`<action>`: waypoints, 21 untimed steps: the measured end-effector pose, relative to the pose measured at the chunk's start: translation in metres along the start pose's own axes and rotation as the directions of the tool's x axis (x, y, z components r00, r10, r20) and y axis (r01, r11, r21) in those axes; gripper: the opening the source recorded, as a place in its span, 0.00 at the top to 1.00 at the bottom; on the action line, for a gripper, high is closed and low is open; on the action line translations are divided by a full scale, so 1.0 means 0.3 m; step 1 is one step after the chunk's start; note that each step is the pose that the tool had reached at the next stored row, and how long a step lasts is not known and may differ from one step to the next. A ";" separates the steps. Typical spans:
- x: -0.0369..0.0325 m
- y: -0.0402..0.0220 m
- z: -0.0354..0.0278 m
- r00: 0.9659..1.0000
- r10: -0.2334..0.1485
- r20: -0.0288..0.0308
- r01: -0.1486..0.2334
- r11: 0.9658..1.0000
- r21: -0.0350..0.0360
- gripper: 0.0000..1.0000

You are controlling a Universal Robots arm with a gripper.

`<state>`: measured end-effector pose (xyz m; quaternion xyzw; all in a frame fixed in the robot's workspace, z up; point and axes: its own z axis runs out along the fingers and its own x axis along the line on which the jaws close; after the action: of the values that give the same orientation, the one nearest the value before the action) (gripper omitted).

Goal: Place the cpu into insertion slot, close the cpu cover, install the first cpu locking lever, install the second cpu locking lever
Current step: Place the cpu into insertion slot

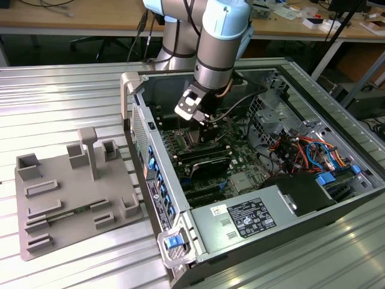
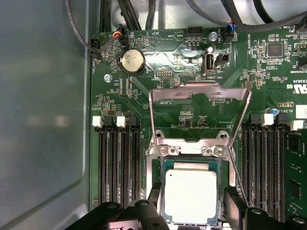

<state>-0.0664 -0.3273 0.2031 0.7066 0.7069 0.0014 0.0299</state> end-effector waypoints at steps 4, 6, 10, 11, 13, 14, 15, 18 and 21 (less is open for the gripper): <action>0.001 -0.001 0.006 1.000 0.000 0.000 0.000 1.000 0.000 0.38; 0.000 -0.001 0.008 1.000 0.000 0.000 0.000 1.000 0.000 0.38; -0.005 -0.001 0.010 1.000 0.000 0.000 0.000 1.000 0.000 0.38; -0.005 -0.001 0.010 1.000 0.000 0.000 0.000 1.000 0.000 0.38; -0.005 -0.001 0.009 1.000 0.000 -0.002 0.000 1.000 0.000 0.38; -0.006 0.000 0.006 1.000 0.000 -0.004 0.000 1.000 0.000 0.38; -0.006 0.000 -0.004 1.000 0.000 -0.006 0.000 1.000 0.000 0.38; -0.007 0.001 -0.030 1.000 0.001 -0.008 -0.001 1.000 0.000 0.38; -0.007 0.002 -0.036 0.999 0.002 -0.051 -0.002 1.000 0.000 0.38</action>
<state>-0.0664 -0.3290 0.2138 0.7072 0.7066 0.0193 0.0118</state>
